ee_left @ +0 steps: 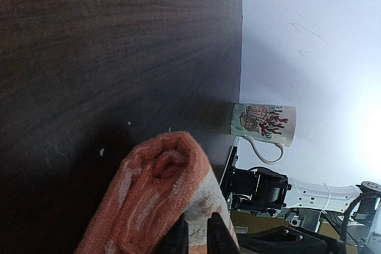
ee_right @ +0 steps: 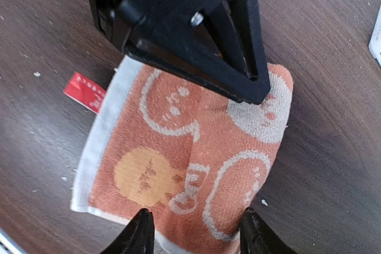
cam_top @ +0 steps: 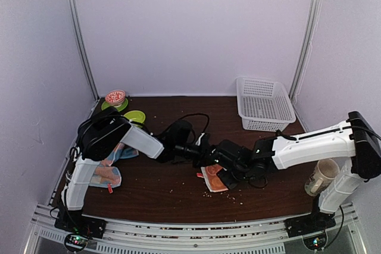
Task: Roll the towels
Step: Roll the towel at the center of the board.
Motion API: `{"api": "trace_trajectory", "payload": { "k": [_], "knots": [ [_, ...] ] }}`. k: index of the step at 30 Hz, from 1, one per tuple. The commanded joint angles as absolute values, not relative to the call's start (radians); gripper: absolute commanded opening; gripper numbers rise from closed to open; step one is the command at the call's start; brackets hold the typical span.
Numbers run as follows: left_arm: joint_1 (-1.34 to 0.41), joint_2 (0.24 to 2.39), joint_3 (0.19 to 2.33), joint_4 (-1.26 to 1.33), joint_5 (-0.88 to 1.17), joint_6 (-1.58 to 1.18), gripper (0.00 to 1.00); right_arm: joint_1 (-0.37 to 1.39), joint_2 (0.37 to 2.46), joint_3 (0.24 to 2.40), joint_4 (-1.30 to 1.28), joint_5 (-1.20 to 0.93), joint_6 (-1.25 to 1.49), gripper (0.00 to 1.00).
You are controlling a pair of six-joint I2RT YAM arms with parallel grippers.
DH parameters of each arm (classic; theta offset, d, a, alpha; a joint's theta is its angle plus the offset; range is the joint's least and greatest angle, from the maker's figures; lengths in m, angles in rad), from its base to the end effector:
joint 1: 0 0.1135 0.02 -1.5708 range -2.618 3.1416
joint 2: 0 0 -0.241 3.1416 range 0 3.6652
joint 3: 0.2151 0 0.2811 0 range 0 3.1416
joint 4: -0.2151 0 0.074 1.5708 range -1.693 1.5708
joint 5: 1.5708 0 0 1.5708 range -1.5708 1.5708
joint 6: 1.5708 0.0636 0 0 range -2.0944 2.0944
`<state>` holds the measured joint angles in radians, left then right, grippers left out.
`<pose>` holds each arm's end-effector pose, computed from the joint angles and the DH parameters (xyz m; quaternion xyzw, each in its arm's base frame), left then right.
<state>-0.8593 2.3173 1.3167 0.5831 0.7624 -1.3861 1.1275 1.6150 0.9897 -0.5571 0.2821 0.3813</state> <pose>0.2880 -0.4014 0.0430 0.0067 -0.8041 0.5912 0.0618 0.1617 0.2992 0.1171 -0.3288 0.9145 0.0303 0.2337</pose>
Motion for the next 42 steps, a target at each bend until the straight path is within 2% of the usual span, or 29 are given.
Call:
{"api": "trace_trajectory", "payload": {
  "k": [1,6,11,21,29,35,42],
  "knots": [
    [-0.853,2.343,1.3,0.604,0.752,-1.373,0.14,1.049,1.471,0.93,-0.495,0.112,0.449,0.51],
    [-0.853,2.333,1.282,0.6,0.746,-1.364,0.14,0.882,1.376,0.789,-0.338,-0.086,0.594,0.5],
    [-0.853,2.333,1.276,0.585,0.743,-1.352,0.14,0.757,1.377,0.675,-0.155,-0.249,0.722,0.48],
    [-0.853,2.309,1.251,0.551,0.736,-1.319,0.13,0.687,1.473,0.619,0.012,-0.412,0.786,0.46],
    [-0.853,2.274,1.227,0.527,0.735,-1.297,0.13,0.689,1.509,0.616,0.031,-0.441,0.776,0.5],
    [-0.849,2.219,1.197,0.482,0.733,-1.265,0.14,0.748,1.565,0.701,-0.124,-0.375,0.66,0.5],
    [-0.836,2.133,1.16,0.415,0.739,-1.196,0.16,0.807,1.619,0.767,-0.192,-0.294,0.625,0.5]
  ]
}}
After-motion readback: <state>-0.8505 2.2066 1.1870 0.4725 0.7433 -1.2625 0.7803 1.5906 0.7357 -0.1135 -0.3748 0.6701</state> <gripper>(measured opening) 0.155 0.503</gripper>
